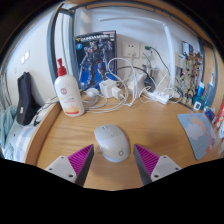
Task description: Arrange mouse
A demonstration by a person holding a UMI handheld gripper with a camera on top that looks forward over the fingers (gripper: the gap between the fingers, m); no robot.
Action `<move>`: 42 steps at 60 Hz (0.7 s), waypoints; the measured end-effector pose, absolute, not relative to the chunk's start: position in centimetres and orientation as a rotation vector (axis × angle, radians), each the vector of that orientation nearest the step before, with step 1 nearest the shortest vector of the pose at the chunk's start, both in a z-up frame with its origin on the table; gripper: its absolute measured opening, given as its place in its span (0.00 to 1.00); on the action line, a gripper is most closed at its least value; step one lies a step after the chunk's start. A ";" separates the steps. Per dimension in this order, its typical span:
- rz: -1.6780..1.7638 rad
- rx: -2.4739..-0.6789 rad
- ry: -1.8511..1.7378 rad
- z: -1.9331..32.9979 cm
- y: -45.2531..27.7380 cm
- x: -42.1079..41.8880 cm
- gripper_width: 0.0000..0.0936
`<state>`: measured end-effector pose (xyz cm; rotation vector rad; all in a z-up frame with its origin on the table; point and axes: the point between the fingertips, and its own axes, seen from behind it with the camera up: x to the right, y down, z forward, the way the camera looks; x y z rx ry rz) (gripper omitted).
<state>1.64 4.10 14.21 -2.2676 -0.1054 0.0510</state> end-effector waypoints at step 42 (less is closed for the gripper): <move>-0.033 -2.253 0.016 13.8 14.0 4.5 0.58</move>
